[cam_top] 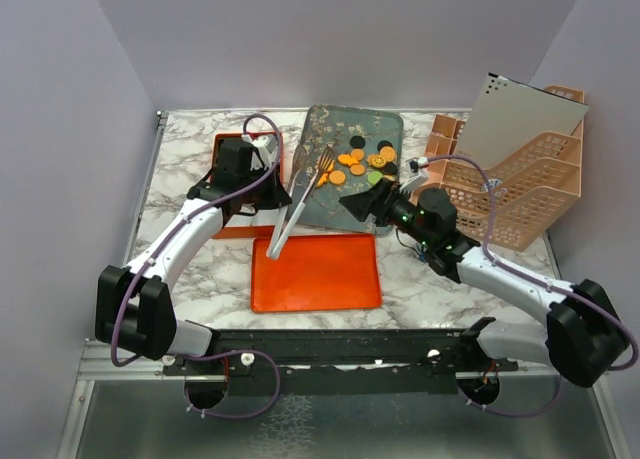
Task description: Pack the cookies
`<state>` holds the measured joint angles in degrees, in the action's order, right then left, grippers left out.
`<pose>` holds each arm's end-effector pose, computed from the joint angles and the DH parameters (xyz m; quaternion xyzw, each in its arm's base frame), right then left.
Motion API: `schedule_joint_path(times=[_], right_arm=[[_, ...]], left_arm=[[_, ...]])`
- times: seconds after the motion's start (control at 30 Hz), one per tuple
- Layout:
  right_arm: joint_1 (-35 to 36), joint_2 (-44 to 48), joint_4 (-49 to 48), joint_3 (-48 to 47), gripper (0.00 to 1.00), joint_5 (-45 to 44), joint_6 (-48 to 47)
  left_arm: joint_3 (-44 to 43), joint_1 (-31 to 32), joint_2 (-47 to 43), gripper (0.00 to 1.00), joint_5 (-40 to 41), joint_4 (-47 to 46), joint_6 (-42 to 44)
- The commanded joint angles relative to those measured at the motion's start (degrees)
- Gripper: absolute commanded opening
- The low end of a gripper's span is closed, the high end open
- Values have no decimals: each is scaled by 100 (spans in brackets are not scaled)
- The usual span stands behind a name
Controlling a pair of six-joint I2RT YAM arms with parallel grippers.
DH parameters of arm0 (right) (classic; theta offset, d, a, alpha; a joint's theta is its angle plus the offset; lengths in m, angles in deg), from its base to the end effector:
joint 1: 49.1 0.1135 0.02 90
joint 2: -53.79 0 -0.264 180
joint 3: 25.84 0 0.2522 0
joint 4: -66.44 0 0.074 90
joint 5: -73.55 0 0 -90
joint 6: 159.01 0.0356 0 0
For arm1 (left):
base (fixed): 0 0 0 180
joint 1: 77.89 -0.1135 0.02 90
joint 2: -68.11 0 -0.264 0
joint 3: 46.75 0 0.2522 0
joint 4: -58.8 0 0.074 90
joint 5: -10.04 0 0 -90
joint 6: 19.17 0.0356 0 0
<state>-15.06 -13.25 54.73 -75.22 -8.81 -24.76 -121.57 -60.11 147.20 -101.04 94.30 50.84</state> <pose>0.2178 0.1528 0.2687 0.0215 0.7422 0.4601 0.4868 0.2855 -0.1050 0.2854 0.0605 0.8915 -0.2918 0.3412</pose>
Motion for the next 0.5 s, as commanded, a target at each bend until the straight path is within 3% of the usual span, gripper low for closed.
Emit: schedule_joint_path(times=[0.0, 0.2, 0.47], right_arm=[[439, -577, -899, -251, 88, -668, 434], [891, -1212, -1219, -509, 85, -1161, 698], [980, -1656, -1642, -527, 78, -1426, 1305]], left_arm=[[71, 173, -168, 0, 26, -126, 154], [127, 301, -272, 0, 52, -135, 188], [164, 472, -389, 0, 34, -172, 223]])
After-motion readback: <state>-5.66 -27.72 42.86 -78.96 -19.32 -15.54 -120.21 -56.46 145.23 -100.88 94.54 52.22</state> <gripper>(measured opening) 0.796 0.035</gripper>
